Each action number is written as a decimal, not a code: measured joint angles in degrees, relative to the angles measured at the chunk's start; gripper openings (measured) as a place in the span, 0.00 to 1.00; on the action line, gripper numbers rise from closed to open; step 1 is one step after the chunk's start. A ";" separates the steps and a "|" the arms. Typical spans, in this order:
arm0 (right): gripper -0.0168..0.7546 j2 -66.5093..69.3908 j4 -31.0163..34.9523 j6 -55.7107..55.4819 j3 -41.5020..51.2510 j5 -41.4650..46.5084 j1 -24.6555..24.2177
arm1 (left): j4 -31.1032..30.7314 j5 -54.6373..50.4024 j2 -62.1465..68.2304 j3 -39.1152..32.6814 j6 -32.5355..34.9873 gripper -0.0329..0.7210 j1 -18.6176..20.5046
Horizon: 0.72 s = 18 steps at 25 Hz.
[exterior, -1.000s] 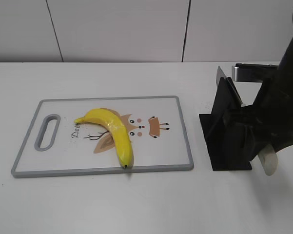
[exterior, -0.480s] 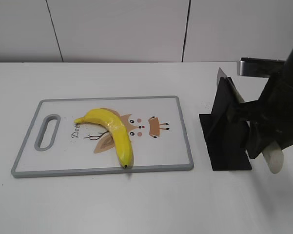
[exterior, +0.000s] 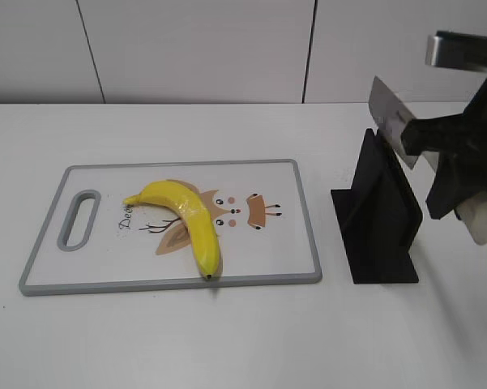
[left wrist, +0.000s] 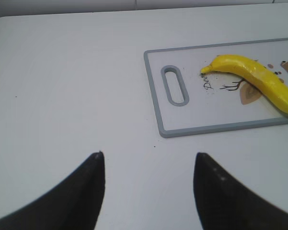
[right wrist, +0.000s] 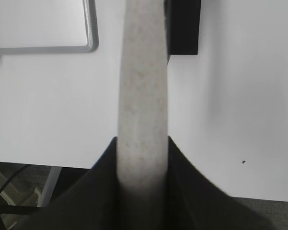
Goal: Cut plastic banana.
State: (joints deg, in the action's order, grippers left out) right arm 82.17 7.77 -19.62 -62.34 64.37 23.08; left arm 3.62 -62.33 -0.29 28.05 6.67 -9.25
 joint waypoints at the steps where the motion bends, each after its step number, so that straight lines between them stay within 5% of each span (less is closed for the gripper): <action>1: 0.24 -0.39 -0.12 -0.05 -0.80 0.45 0.00 | 0.00 0.00 0.00 0.00 0.00 0.78 0.00; 6: 0.24 -1.54 -0.97 2.13 -5.11 1.74 0.00 | 0.00 0.00 0.00 0.00 0.00 0.78 0.00; 18: 0.24 -0.55 -2.02 35.48 -10.08 -3.99 0.00 | 2.21 5.28 8.15 2.99 4.19 0.78 0.00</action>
State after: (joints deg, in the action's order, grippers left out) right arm 81.62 5.74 15.86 -72.42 60.38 23.08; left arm 5.83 -57.05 7.85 31.04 10.86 -9.25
